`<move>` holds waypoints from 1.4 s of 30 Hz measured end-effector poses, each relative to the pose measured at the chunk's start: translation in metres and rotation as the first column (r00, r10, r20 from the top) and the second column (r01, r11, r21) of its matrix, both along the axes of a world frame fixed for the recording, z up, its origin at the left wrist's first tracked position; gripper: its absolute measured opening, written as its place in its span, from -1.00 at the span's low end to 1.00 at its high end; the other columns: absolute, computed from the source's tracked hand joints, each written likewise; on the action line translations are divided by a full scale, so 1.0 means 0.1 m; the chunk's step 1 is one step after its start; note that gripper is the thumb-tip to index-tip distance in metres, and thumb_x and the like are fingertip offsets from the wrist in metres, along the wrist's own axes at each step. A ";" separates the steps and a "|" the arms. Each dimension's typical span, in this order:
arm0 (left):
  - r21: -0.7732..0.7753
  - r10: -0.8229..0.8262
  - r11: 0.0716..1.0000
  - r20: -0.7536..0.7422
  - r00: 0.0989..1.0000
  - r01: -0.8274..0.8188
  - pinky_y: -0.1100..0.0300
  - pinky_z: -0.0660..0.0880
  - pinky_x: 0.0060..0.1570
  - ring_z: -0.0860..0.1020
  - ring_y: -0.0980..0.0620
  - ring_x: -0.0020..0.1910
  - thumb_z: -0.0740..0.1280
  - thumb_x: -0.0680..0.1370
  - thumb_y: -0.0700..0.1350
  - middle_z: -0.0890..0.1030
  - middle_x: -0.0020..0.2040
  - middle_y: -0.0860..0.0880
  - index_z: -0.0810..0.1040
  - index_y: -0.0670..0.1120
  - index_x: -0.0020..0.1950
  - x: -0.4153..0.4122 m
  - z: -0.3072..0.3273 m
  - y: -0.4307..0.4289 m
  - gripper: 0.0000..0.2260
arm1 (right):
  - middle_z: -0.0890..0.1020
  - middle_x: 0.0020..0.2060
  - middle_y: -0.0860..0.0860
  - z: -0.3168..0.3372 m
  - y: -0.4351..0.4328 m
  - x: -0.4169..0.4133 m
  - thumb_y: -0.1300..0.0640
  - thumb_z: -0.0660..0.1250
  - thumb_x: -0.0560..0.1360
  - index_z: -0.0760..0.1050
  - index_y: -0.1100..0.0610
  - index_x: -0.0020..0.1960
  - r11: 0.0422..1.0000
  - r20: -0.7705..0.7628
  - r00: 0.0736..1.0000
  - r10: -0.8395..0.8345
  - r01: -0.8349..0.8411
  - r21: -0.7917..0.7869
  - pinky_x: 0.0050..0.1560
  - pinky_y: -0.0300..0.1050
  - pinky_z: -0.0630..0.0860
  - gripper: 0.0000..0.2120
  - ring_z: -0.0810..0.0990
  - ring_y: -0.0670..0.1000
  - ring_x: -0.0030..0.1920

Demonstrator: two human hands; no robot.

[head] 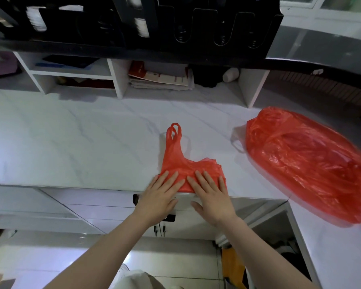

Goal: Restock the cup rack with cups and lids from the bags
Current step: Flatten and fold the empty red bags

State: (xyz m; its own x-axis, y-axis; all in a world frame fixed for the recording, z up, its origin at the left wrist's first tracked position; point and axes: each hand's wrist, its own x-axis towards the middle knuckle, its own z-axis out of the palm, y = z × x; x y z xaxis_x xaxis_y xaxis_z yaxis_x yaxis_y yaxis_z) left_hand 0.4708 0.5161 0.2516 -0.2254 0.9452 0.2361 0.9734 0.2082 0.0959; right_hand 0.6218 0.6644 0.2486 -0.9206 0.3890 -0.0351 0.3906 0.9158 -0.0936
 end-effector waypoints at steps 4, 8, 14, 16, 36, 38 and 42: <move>0.088 -0.023 0.996 -0.015 1.000 0.024 -0.13 0.47 0.17 0.51 -0.16 0.26 0.55 0.33 -0.08 0.52 0.32 -0.05 0.53 -0.04 0.31 -0.03 -0.01 -0.11 -0.44 | -0.14 0.52 -0.13 0.02 0.09 0.16 -0.16 0.12 0.59 -0.19 -0.15 0.52 1.000 -0.029 0.999 0.019 -0.019 -0.011 0.46 0.03 -0.34 -0.35 -0.19 -0.01 0.53; 0.167 -0.040 0.986 0.106 0.994 0.022 -0.04 0.58 0.03 0.62 -0.13 0.09 0.59 0.27 -0.22 0.61 0.19 -0.14 0.60 -0.18 0.19 -0.14 0.05 -0.11 -0.50 | -0.17 0.50 -0.17 0.07 0.28 0.36 -0.15 0.10 0.60 -0.20 -0.17 0.52 0.995 -0.002 0.998 -0.070 0.070 -0.065 0.46 0.01 -0.31 -0.36 -0.26 -0.10 0.50; 0.151 0.069 0.979 0.391 0.918 -0.137 0.17 0.52 -0.15 0.58 -0.03 -0.08 0.46 0.38 -0.23 0.57 0.08 -0.03 0.56 -0.12 0.11 -0.28 0.11 -0.13 -0.69 | 0.61 0.12 0.05 0.21 0.33 0.39 0.14 0.47 0.43 0.60 0.11 0.19 0.982 -0.291 0.946 -0.140 0.095 -0.164 0.17 -0.03 0.44 -0.67 0.55 0.10 0.14; 0.139 0.152 0.959 0.486 0.861 -0.248 0.31 0.42 -0.17 0.55 0.06 -0.11 0.41 0.42 -0.22 0.52 -0.01 0.09 0.55 -0.06 0.06 -0.32 0.11 -0.12 -0.77 | 0.61 -0.11 -0.06 0.26 0.36 0.35 0.10 0.43 0.46 0.65 0.07 0.01 0.962 -0.303 0.930 -0.210 0.141 -0.233 -0.03 -0.19 0.38 -0.86 0.54 0.02 -0.04; 0.064 0.431 0.889 0.215 0.876 -0.453 -0.03 0.45 -0.02 0.53 -0.21 0.05 0.42 0.43 -0.20 0.57 0.06 -0.17 0.46 -0.13 0.31 -0.22 0.23 0.26 -0.55 | 0.24 0.47 0.09 0.28 0.33 0.02 0.30 0.20 0.50 0.23 -0.05 0.47 0.939 -0.169 0.924 -0.344 0.342 -0.044 0.36 0.13 0.20 -0.41 0.16 0.16 0.45; 0.241 0.257 0.936 0.037 0.966 -0.259 -0.12 0.50 0.07 0.53 -0.27 0.15 0.32 0.36 -0.37 0.53 0.20 -0.25 0.54 -0.16 0.25 -0.20 0.22 0.29 -0.54 | 0.01 0.55 0.01 0.24 0.27 -0.03 0.30 0.10 0.54 0.01 -0.08 0.55 0.989 -0.042 0.990 -0.133 0.135 0.053 0.47 0.13 -0.03 -0.34 -0.05 0.11 0.54; -0.134 -0.041 0.990 0.089 0.995 0.053 -0.01 0.04 0.46 0.17 -0.13 0.50 0.04 0.53 -0.19 0.21 0.52 -0.13 0.23 -0.09 0.50 -0.19 0.10 0.25 -0.50 | -0.06 0.56 -0.07 0.25 0.41 -0.01 0.29 0.02 0.54 -0.09 -0.08 0.56 0.990 0.111 0.994 -0.017 0.032 -0.138 0.48 0.03 -0.10 -0.33 -0.10 0.05 0.55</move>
State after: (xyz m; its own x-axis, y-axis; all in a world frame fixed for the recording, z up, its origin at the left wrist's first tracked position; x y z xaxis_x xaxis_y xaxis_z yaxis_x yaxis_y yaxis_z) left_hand 0.4513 0.5407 0.2615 -0.1939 0.9772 0.0863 0.9717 0.1792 0.1538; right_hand 0.6204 0.7058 0.2732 -0.8983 0.3959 -0.1907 0.4279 0.8868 -0.1748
